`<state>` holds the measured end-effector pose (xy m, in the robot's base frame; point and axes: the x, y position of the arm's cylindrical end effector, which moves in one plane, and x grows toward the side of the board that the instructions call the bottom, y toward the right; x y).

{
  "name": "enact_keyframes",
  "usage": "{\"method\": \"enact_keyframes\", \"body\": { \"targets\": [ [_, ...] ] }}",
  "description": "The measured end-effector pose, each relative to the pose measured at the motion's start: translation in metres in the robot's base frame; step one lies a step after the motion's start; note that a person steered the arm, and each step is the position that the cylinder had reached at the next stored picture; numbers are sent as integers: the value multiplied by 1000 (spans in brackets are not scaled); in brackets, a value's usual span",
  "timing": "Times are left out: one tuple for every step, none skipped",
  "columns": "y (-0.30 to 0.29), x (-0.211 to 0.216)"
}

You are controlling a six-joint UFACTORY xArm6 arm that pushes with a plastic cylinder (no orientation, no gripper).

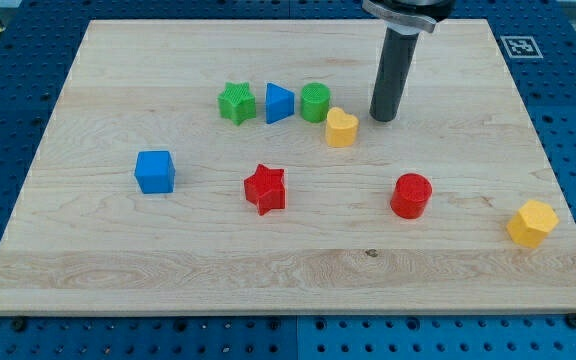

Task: Keep yellow heart below green circle

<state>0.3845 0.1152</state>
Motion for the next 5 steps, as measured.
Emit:
{"method": "enact_keyframes", "body": {
  "targets": [
    [0,1],
    [0,7],
    [0,16],
    [0,19],
    [-13,23]
  ]
}}
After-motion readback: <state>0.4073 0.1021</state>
